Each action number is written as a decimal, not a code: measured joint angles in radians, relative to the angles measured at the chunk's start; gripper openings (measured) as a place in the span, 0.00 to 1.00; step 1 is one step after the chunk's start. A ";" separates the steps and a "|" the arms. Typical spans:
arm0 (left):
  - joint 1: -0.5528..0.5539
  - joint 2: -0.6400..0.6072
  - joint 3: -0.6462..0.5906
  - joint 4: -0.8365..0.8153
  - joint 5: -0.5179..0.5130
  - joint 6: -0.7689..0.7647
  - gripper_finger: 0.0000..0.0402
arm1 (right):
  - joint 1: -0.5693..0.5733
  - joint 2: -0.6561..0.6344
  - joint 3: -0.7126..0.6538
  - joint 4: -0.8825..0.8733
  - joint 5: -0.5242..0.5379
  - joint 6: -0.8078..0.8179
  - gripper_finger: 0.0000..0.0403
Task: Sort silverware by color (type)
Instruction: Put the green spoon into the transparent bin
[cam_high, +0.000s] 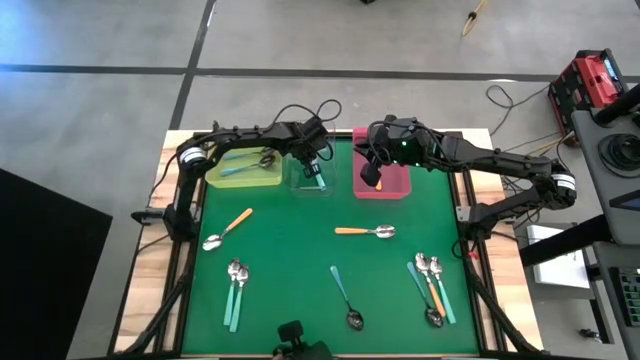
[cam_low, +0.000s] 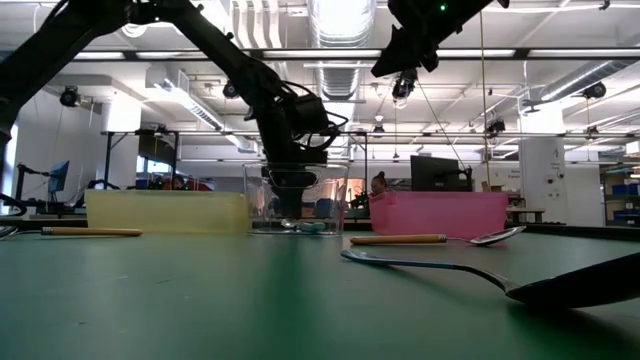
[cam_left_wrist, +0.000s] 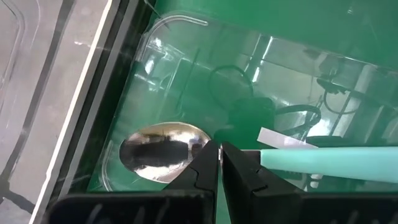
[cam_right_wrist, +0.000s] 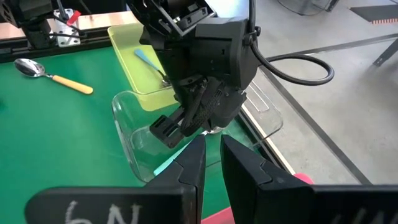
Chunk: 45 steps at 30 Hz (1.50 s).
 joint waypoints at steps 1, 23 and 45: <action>0.000 0.000 0.000 0.000 0.000 0.000 0.00 | 0.000 0.000 0.000 0.000 0.000 0.000 0.11; -0.002 0.000 -0.001 0.041 0.056 -0.010 0.00 | 0.000 0.000 0.000 0.000 0.000 0.001 0.11; -0.002 0.016 -0.017 0.032 0.045 -0.049 0.00 | 0.000 0.000 -0.001 0.000 0.000 0.025 0.11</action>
